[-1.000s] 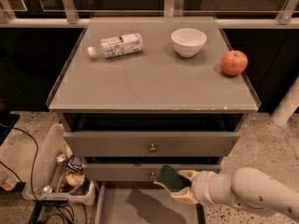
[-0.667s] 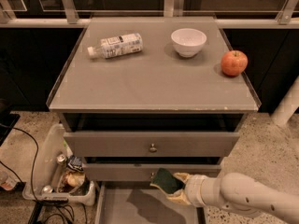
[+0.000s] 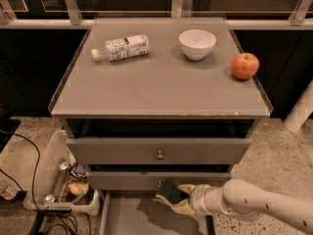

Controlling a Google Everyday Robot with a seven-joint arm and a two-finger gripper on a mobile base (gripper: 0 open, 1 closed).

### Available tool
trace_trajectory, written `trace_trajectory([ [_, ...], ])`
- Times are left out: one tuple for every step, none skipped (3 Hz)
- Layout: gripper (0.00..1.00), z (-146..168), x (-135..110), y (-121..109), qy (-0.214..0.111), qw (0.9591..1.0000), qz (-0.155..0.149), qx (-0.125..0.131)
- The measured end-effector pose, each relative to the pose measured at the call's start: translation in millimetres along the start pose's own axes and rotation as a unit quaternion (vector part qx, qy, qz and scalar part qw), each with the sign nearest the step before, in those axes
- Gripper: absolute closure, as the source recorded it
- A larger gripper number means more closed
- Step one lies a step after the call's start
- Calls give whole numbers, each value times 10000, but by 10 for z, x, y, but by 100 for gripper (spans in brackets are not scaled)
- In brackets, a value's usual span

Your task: Place sponge into bottom drawer

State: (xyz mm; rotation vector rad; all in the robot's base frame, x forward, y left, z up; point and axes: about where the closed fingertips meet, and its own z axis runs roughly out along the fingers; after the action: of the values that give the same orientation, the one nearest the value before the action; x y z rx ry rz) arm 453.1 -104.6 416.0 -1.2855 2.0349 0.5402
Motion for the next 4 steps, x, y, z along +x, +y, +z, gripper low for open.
trace_trajectory([
  [100, 0, 0, 0, 0, 10000, 0, 0],
  [100, 60, 270, -44, -94, 9999, 99, -60],
  [100, 175, 805, -69, -156, 9995, 224, -151],
  [100, 362, 1246, -83, -200, 9992, 270, -234],
])
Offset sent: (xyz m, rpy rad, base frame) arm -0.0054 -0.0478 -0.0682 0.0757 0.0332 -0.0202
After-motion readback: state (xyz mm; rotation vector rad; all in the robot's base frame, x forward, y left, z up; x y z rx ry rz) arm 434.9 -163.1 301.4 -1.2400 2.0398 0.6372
